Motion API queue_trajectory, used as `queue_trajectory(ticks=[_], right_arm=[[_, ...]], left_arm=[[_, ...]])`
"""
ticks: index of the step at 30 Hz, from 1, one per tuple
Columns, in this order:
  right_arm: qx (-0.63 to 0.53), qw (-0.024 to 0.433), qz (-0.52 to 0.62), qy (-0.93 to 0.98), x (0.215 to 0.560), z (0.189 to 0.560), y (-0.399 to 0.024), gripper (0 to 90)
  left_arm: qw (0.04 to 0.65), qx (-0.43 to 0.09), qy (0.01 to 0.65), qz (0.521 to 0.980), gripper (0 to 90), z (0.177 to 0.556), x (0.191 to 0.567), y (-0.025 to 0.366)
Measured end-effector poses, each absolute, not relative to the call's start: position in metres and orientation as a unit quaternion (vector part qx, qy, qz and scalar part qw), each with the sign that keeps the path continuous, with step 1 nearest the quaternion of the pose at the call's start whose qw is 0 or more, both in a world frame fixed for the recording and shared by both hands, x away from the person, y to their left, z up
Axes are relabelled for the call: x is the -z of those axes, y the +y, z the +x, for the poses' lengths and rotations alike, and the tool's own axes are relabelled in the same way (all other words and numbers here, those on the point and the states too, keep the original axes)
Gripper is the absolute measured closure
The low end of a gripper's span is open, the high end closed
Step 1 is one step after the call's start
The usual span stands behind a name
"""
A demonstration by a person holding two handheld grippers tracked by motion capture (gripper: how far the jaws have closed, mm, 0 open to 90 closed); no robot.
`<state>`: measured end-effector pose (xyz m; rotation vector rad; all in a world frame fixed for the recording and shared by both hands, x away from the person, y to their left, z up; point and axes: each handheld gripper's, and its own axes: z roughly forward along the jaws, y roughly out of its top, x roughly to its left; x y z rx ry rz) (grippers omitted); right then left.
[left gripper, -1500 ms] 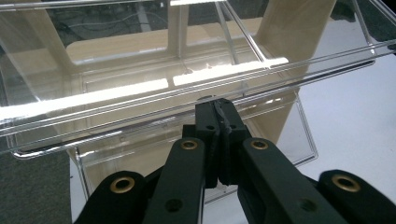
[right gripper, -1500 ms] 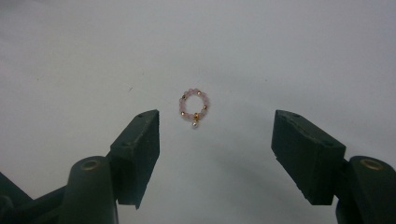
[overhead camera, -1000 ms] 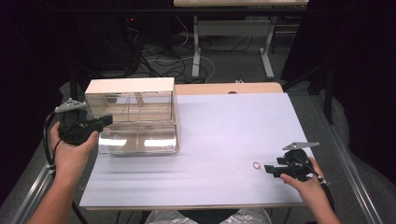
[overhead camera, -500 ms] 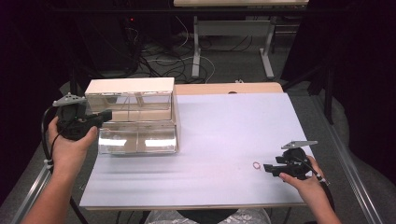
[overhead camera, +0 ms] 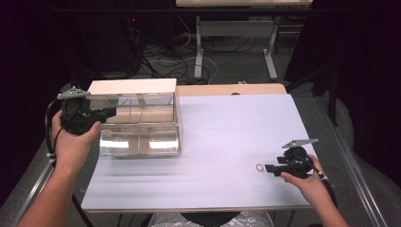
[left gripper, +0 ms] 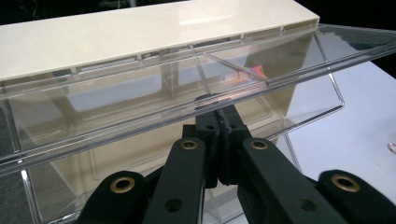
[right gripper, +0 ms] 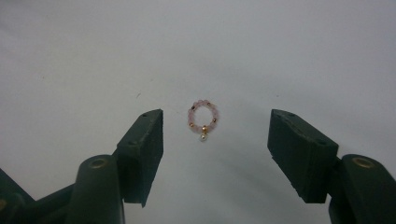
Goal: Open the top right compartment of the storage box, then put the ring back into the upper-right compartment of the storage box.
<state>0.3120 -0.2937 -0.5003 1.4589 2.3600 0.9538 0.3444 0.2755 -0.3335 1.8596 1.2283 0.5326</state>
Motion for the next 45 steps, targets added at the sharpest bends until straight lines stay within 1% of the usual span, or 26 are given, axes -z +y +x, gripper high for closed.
queue_trajectory(ticks=[2, 6, 14, 22, 24, 26, 32, 37, 39, 40, 45], right_arm=[[-0.317, 0.109, 0.492, 0.804, 0.5, 0.313, -0.293, 36.7], [-0.314, 0.098, 0.497, 0.803, 0.499, 0.314, -0.29, 39.3], [-0.292, 0.091, 0.488, 0.818, 0.497, 0.322, -0.283, 40.2], [-0.283, 0.096, 0.48, 0.825, 0.49, 0.333, -0.277, 41.7], [-0.281, 0.096, 0.48, 0.826, 0.489, 0.334, -0.276, 42.3], [-0.282, 0.097, 0.476, 0.828, 0.488, 0.337, -0.275, 44.3], [-0.277, 0.076, 0.474, 0.833, 0.492, 0.347, -0.274, 55.1], [-0.254, 0.068, 0.479, 0.838, 0.497, 0.354, -0.273, 59.0], [-0.247, 0.072, 0.476, 0.841, 0.5, 0.357, -0.273, 61.6], [-0.243, 0.065, 0.48, 0.84, 0.5, 0.358, -0.272, 62.2], [-0.236, 0.066, 0.489, 0.837, 0.509, 0.363, -0.27, 65.3]], left_arm=[[0.412, -0.207, 0.487, 0.742, 90.0, 0.346, 0.333, 0.275], [0.418, -0.212, 0.486, 0.738, 90.0, 0.35, 0.332, 0.273], [0.419, -0.204, 0.485, 0.739, 90.0, 0.353, 0.329, 0.273], [0.425, -0.202, 0.482, 0.739, 90.0, 0.36, 0.325, 0.273], [0.428, -0.194, 0.487, 0.736, 90.0, 0.362, 0.323, 0.272], [0.432, -0.198, 0.485, 0.734, 90.0, 0.363, 0.322, 0.271], [0.428, -0.191, 0.478, 0.743, 90.0, 0.365, 0.32, 0.268], [0.429, -0.19, 0.479, 0.742, 90.0, 0.364, 0.321, 0.267], [0.43, -0.189, 0.479, 0.742, 90.0, 0.364, 0.321, 0.267], [0.437, -0.195, 0.48, 0.735, 90.0, 0.364, 0.322, 0.266], [0.428, -0.195, 0.477, 0.742, 90.0, 0.364, 0.322, 0.266]])
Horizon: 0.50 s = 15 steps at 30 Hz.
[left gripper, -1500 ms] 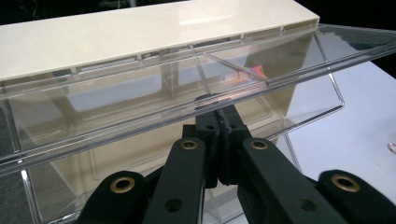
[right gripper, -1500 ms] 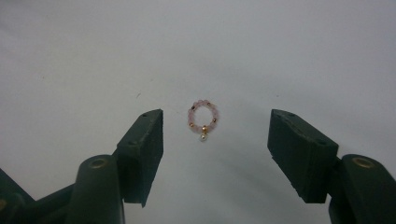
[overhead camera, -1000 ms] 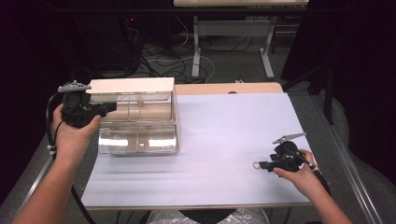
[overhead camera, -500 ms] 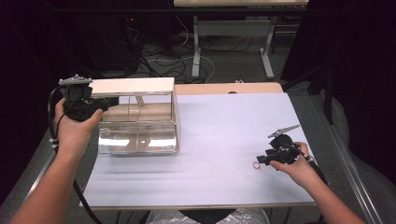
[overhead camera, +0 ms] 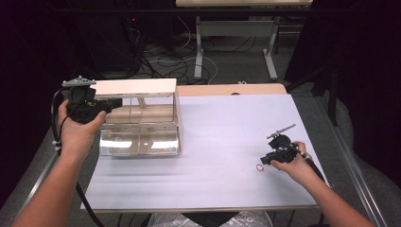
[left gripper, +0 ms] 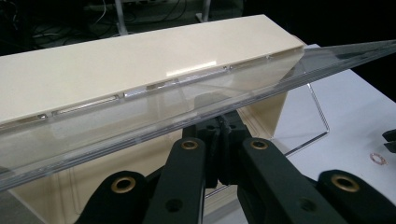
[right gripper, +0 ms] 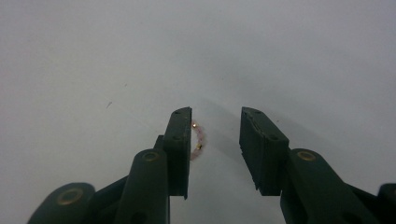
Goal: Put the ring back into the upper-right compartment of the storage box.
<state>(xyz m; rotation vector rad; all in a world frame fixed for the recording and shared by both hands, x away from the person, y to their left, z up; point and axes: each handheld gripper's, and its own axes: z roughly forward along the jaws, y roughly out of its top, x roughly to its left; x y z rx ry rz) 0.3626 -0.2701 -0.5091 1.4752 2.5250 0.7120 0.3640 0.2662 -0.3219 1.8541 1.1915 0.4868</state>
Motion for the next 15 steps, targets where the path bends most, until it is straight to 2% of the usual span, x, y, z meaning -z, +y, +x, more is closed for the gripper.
queue_trajectory(ticks=[15], right_arm=[[-0.206, 0.052, 0.468, 0.858, 0.52, 0.366, -0.262, 72.7]], left_arm=[[0.432, -0.197, 0.478, 0.739, 90.0, 0.365, 0.323, 0.263]])
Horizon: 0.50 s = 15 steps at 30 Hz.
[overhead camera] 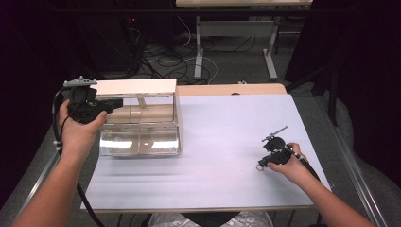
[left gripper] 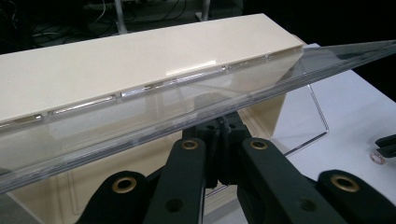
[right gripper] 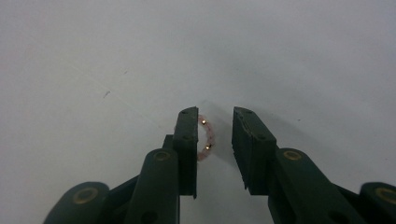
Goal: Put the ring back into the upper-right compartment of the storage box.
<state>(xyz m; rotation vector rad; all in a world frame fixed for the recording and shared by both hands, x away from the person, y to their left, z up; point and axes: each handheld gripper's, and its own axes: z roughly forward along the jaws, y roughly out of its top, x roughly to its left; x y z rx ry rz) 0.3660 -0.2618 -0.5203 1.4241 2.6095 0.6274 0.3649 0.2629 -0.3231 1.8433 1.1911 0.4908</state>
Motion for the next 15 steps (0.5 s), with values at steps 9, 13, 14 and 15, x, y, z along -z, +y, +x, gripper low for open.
queue_trajectory(ticks=[9, 13, 14, 15], right_arm=[[-0.203, 0.051, 0.466, 0.86, 0.5228, 0.367, -0.259, 78.5], [-0.208, 0.043, 0.471, 0.856, 0.5265, 0.367, -0.2571, 80.5], [-0.211, 0.044, 0.469, 0.856, 0.5277, 0.3671, -0.2572, 81.1], [-0.211, 0.044, 0.469, 0.856, 0.5289, 0.3671, -0.2568, 81.2]], left_arm=[[0.428, -0.195, 0.474, 0.744, 90.0, 0.3651, 0.3227, 0.2622], [0.428, -0.194, 0.477, 0.743, 90.0, 0.3649, 0.3228, 0.2623], [0.427, -0.195, 0.476, 0.743, 90.0, 0.3649, 0.3227, 0.2623], [0.427, -0.195, 0.476, 0.744, 90.0, 0.3649, 0.3226, 0.2623]])
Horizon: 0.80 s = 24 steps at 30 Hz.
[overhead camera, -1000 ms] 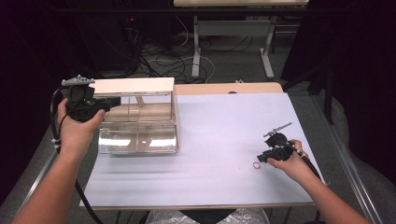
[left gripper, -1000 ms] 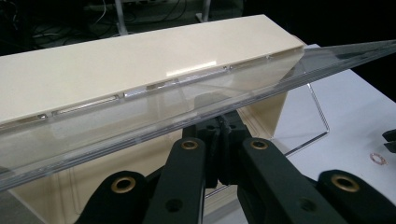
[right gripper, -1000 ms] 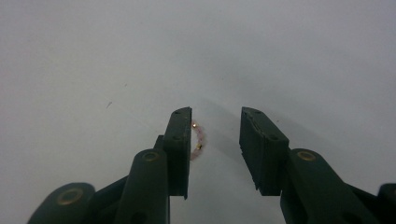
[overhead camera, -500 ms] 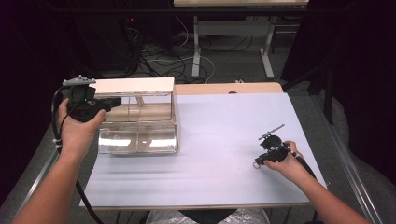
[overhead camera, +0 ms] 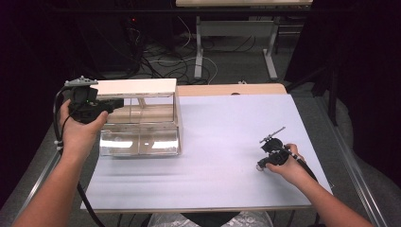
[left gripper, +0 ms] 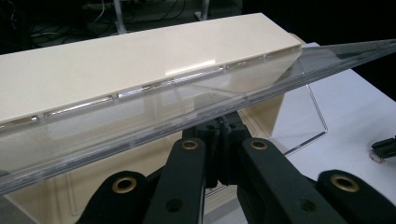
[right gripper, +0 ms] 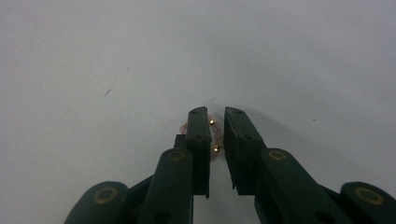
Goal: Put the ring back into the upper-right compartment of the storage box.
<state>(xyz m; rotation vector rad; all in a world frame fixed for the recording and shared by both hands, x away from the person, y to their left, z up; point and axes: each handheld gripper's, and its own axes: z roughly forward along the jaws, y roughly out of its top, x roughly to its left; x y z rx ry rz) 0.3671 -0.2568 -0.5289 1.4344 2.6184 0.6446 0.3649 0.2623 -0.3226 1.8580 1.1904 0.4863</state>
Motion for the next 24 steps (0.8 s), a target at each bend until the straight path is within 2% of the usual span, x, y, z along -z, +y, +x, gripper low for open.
queue_trajectory(ticks=[13, 24], right_arm=[[-0.197, 0.045, 0.474, 0.857, 0.5318, 0.3674, -0.2532, 87.2], [-0.198, 0.036, 0.473, 0.858, 0.53, 0.3686, -0.2528, 87.6]], left_arm=[[0.43, -0.196, 0.48, 0.739, 90.0, 0.3648, 0.3229, 0.2624], [0.432, -0.195, 0.479, 0.739, 90.0, 0.3648, 0.3224, 0.2631]])
